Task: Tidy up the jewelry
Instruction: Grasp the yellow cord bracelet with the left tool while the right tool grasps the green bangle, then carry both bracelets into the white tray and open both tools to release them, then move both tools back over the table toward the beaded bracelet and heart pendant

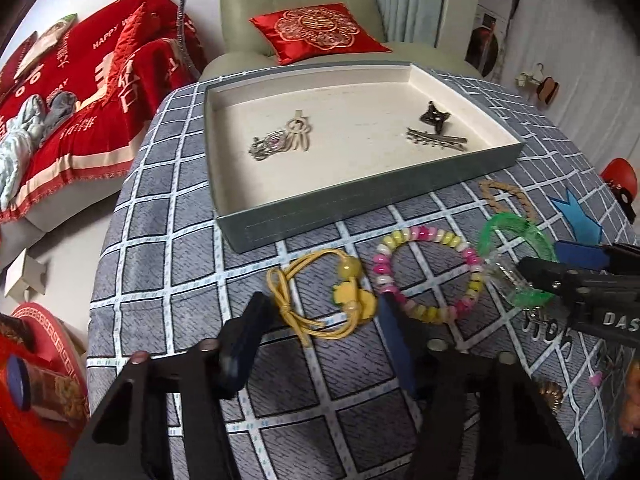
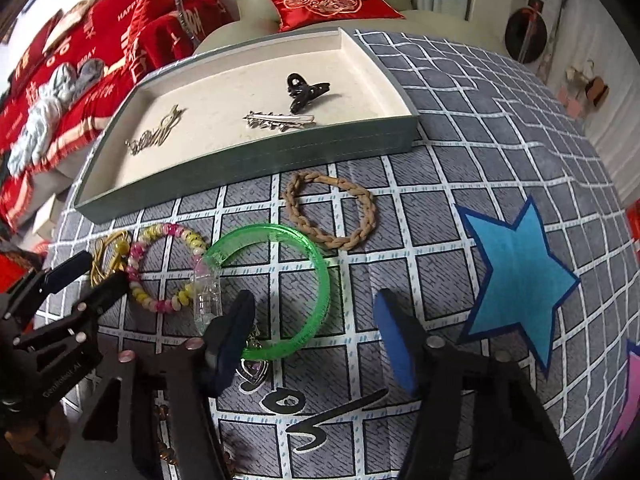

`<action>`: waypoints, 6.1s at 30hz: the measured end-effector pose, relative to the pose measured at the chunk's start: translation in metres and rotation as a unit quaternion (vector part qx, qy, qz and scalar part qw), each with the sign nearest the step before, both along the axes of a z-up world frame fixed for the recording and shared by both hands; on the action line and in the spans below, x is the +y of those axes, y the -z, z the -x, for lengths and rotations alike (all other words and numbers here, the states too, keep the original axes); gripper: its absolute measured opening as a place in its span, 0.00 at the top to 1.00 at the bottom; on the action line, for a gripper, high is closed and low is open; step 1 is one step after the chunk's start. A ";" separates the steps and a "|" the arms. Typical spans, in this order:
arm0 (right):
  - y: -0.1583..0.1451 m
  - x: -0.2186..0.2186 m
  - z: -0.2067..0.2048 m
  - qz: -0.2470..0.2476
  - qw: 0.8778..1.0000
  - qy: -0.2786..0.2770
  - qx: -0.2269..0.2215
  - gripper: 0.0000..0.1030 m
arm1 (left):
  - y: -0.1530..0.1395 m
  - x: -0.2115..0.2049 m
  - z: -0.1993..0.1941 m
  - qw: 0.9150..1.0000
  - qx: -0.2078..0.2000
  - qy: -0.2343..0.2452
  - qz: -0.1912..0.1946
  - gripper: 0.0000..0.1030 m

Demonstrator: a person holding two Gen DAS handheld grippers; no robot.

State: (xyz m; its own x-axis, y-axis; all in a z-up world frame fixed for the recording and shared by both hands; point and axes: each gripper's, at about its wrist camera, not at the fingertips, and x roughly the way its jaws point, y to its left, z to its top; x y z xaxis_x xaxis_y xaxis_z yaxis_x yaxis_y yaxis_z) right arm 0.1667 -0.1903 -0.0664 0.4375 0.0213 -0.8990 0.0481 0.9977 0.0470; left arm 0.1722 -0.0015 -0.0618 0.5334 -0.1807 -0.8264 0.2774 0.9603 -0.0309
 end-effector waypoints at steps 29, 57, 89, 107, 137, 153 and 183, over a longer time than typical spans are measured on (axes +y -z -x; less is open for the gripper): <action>-0.036 -0.023 0.015 -0.033 0.998 0.009 -0.044 0.92 | -0.047 0.028 0.003 0.995 -0.009 -0.002 0.103 0.78; -0.062 -0.026 -0.121 -0.084 0.994 0.017 -0.069 0.92 | -0.068 0.014 -0.135 0.994 -0.019 -0.051 0.093 0.78; -0.009 -0.013 -0.198 -0.070 0.997 0.005 -0.040 0.37 | -0.019 -0.009 -0.186 0.997 -0.003 -0.077 0.002 0.78; -0.054 -0.034 -0.134 -0.105 0.990 0.012 -0.094 0.33 | -0.034 -0.022 -0.173 0.998 -0.026 -0.059 -0.005 0.78; -0.063 -0.054 -0.014 -0.150 0.982 0.032 -0.112 0.00 | -0.065 0.002 -0.052 0.996 -0.055 -0.048 0.053 0.00; -0.034 -0.057 0.041 -0.128 0.990 0.023 -0.048 0.00 | -0.021 0.002 0.004 0.998 -0.010 -0.040 0.038 0.00; 0.002 0.007 0.036 -0.042 0.995 -0.086 -0.021 0.31 | 0.007 -0.021 -0.009 0.999 0.023 -0.042 0.007 0.01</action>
State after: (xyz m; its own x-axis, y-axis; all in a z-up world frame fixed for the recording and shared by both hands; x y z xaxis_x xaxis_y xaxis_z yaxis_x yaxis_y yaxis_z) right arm 0.1311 -0.1837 -0.0684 0.4584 0.1728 -0.8718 -0.1269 0.9836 0.1283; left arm 0.1809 -0.0223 -0.0684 0.5082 -0.1487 -0.8483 0.1948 0.9793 -0.0550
